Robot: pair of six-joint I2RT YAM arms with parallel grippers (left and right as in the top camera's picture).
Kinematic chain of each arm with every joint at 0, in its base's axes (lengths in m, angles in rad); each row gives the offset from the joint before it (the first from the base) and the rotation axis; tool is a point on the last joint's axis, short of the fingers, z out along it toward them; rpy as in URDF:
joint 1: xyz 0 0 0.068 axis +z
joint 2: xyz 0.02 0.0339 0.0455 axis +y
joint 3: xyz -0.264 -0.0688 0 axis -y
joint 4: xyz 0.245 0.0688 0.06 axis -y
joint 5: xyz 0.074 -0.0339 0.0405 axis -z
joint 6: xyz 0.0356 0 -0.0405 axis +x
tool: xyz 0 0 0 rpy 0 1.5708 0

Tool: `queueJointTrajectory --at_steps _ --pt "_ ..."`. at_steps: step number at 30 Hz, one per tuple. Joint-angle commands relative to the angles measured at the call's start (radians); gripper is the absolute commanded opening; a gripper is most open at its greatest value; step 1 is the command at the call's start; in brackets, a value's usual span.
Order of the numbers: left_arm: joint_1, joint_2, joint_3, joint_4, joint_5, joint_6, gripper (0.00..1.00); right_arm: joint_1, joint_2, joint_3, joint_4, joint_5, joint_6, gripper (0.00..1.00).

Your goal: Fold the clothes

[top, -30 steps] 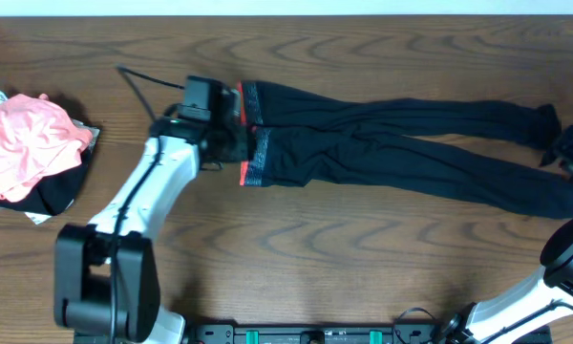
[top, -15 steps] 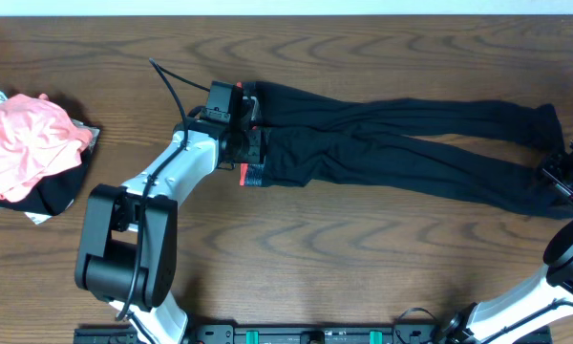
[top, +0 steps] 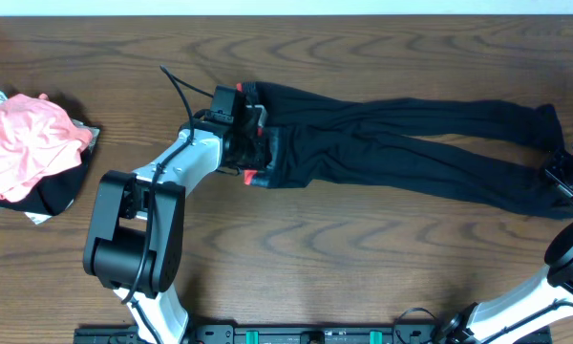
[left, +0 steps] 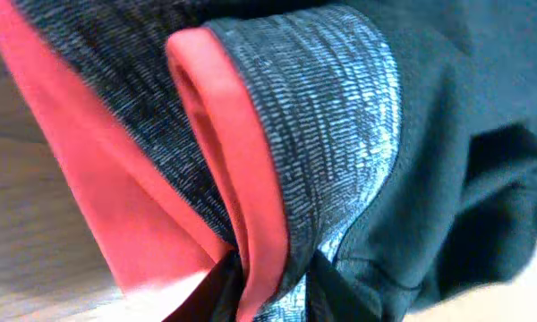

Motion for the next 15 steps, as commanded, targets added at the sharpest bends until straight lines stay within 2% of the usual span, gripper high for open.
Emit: queueJointTrajectory --at_steps 1,4,6,11,15 --pt "0.002 0.005 -0.006 -0.023 0.076 0.009 0.24 -0.005 -0.018 -0.001 0.003 -0.009 -0.007 0.55" --pt "0.002 0.005 -0.006 -0.046 0.076 0.009 0.19 -0.005 -0.018 -0.001 0.003 -0.009 -0.007 0.55" --pt "0.002 0.003 -0.006 -0.069 0.075 0.009 0.06 -0.005 -0.018 -0.001 0.003 -0.007 -0.008 0.55" --pt "0.039 -0.037 -0.006 -0.156 0.076 0.009 0.06 -0.016 -0.018 -0.001 0.006 0.084 -0.006 0.55" --pt "0.108 -0.124 -0.006 -0.209 0.075 0.01 0.06 -0.039 -0.018 -0.001 0.029 0.074 -0.004 0.55"
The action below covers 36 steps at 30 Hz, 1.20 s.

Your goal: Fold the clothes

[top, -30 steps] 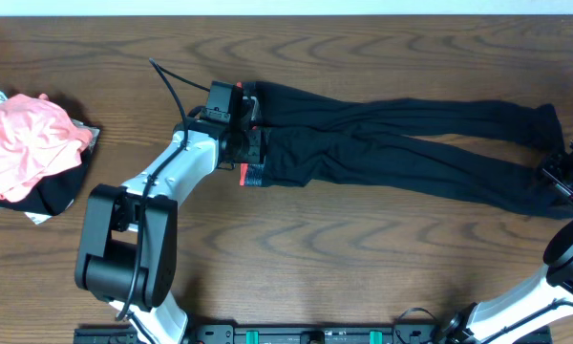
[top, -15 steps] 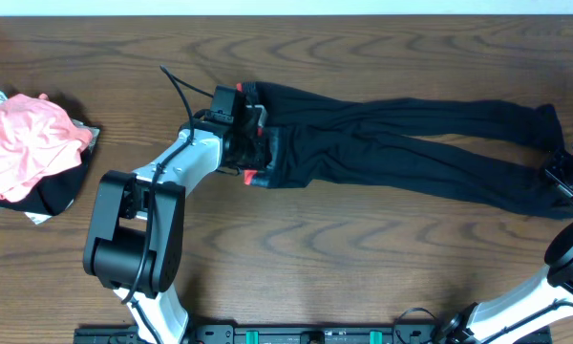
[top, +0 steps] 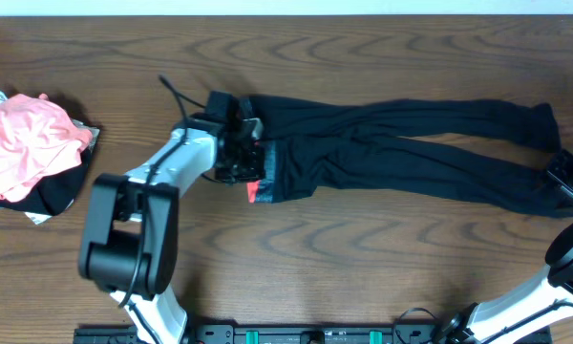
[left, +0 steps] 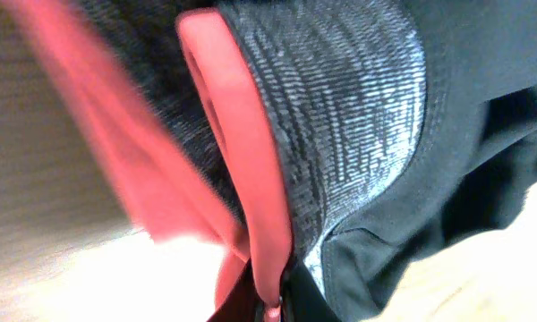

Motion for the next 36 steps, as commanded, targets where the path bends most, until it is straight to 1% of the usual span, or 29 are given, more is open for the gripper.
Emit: queueJointTrajectory --at_steps 1,6,12,20,25,28,33,36 --pt "0.072 -0.107 -0.006 -0.019 0.006 0.013 0.06 -0.031 -0.018 -0.001 0.013 0.026 -0.004 0.56" --pt "0.141 -0.171 -0.006 -0.021 0.006 0.013 0.06 -0.039 -0.018 -0.006 0.037 0.008 -0.005 0.58" --pt "0.147 -0.174 -0.006 -0.033 0.006 0.018 0.06 -0.044 -0.017 -0.048 0.085 -0.005 -0.004 0.62" --pt "0.179 -0.174 -0.006 -0.051 -0.02 0.025 0.06 -0.083 -0.017 -0.153 0.247 -0.156 -0.034 0.62" --pt "0.18 -0.174 -0.006 -0.055 -0.02 0.028 0.06 -0.095 -0.017 -0.161 0.347 -0.229 -0.053 0.62" --pt "0.18 -0.174 -0.006 -0.056 -0.02 0.028 0.06 -0.095 -0.017 -0.161 0.378 -0.232 -0.053 0.62" --pt "0.18 -0.174 -0.006 -0.055 -0.02 0.028 0.06 -0.095 -0.017 -0.161 0.385 -0.227 -0.053 0.62" --pt "0.18 -0.174 -0.006 -0.056 -0.02 0.028 0.06 -0.096 -0.017 -0.161 0.381 -0.181 -0.053 0.61"
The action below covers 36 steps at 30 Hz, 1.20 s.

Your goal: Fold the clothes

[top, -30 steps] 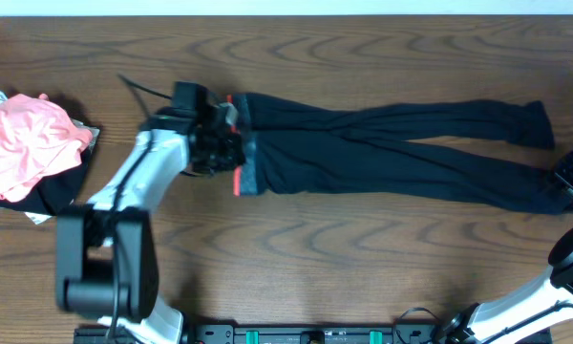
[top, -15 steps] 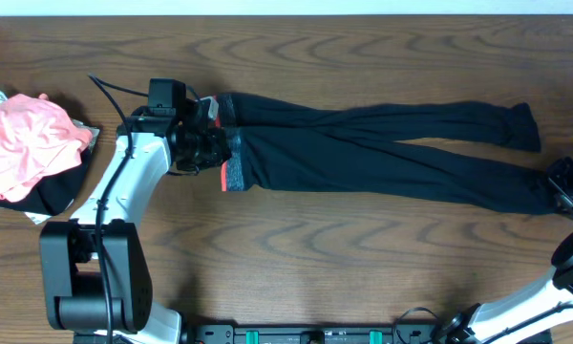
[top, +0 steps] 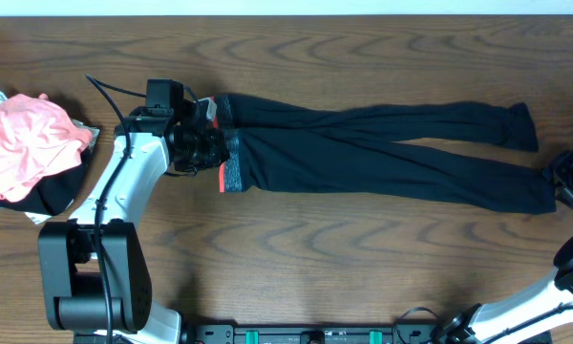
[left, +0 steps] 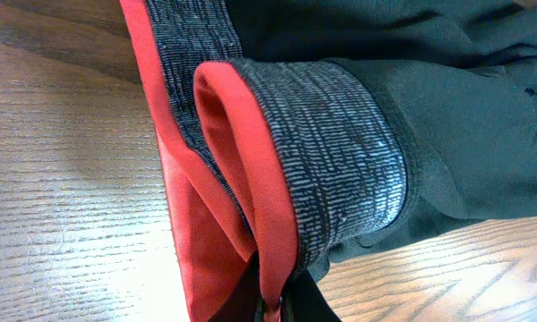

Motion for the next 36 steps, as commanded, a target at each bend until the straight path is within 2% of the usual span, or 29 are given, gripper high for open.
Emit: queueJointTrajectory --at_steps 1,9,20,26,28,33,35,36 --pt "0.006 -0.002 -0.006 -0.003 -0.012 0.009 0.06 -0.008 -0.017 -0.004 -0.005 0.058 -0.016 0.62" --pt "0.006 -0.002 -0.006 -0.003 -0.012 0.009 0.06 -0.04 -0.015 -0.004 0.007 0.085 -0.025 0.62" --pt "0.006 -0.002 -0.006 -0.003 -0.012 0.009 0.06 -0.057 0.088 -0.006 0.005 -0.065 -0.063 0.59" --pt "0.006 -0.002 -0.006 -0.003 -0.012 0.009 0.06 -0.057 0.092 -0.006 0.012 -0.072 -0.066 0.58" --pt "0.006 -0.002 -0.006 -0.003 -0.012 0.009 0.06 -0.057 0.092 -0.006 0.011 -0.072 -0.07 0.51" --pt "0.006 -0.002 -0.006 -0.003 -0.012 0.009 0.06 -0.057 0.091 -0.006 0.01 -0.09 -0.069 0.12" --pt "0.006 -0.002 -0.006 -0.003 -0.012 0.009 0.06 -0.057 0.091 -0.006 0.01 -0.099 -0.069 0.03" --pt "0.006 -0.002 -0.006 -0.003 -0.012 0.009 0.06 -0.057 0.089 -0.006 0.007 -0.107 -0.069 0.01"
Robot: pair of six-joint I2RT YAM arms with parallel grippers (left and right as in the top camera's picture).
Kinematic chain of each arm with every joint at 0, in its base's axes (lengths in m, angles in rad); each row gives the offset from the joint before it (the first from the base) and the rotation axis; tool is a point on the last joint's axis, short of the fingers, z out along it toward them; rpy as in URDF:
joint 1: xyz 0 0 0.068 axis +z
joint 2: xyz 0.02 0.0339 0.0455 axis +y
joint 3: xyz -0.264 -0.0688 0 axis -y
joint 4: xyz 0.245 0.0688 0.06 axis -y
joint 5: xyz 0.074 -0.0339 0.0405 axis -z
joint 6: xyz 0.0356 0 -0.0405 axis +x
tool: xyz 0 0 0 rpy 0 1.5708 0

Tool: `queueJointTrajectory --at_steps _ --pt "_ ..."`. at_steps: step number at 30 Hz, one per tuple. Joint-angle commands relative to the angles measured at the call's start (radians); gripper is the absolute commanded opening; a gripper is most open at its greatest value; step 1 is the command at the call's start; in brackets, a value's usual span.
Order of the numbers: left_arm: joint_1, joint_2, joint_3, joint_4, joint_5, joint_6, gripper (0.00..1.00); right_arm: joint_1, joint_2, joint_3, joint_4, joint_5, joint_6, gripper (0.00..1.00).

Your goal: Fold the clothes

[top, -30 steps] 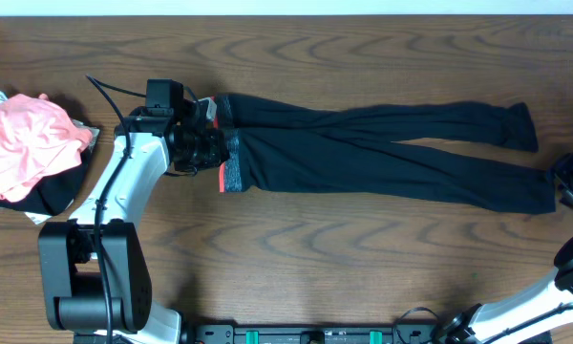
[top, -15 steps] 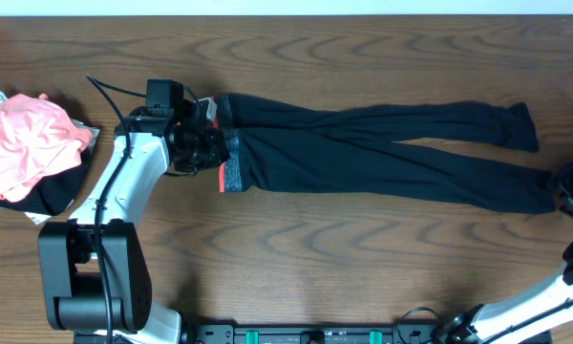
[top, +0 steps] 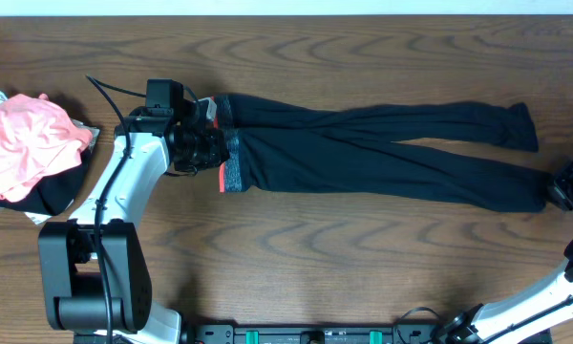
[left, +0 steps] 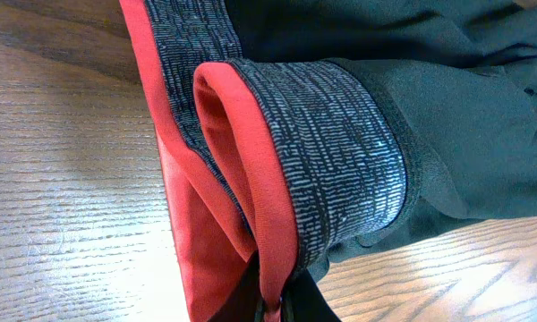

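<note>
Black leggings [top: 382, 158] lie stretched flat across the table, legs pointing right. Their grey waistband with red lining [left: 340, 152] is at the left end. My left gripper [top: 210, 153] is shut on the waistband's red edge [left: 251, 179], which is pinched between the fingertips [left: 270, 309] and folded up off the wood. My right gripper [top: 565, 183] sits at the table's right edge, just beside the lower leg's hem [top: 537, 196]. Whether it holds the hem cannot be made out.
A pile of pink and black clothes [top: 24, 153] lies at the far left. The brown wooden table [top: 296, 258] runs below the leggings toward the front edge. My left arm [top: 124, 201] reaches up from the front left.
My left gripper and the waistband are where they were. My right gripper has shifted slightly at the right edge, beside the lower leg's hem.
At first the leggings lay rumpled, with the waistband nearer the middle in my left gripper and my right gripper at the leg ends. Later the waistband was further left and the legs lay straight and flat. They stay so now.
</note>
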Motion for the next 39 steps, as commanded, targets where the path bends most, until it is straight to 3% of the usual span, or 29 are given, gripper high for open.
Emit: queueJointTrajectory --at_steps 1,13,19,30,39 --pt "0.006 -0.002 -0.006 -0.002 -0.012 0.009 0.06 -0.001 -0.005 -0.003 -0.005 -0.049 -0.002 0.01" --pt "0.006 -0.198 0.092 0.104 -0.053 0.035 0.06 0.005 -0.22 0.246 -0.087 -0.304 0.009 0.01" --pt "0.008 -0.282 0.092 0.092 -0.223 0.032 0.06 0.005 -0.32 0.332 -0.088 -0.307 0.029 0.01" --pt "0.064 -0.285 0.092 0.091 -0.226 0.032 0.06 0.006 -0.33 0.334 -0.105 -0.306 0.034 0.01" --pt "0.085 -0.285 0.092 0.149 -0.225 0.031 0.27 0.006 -0.33 0.332 -0.108 -0.28 0.034 0.01"
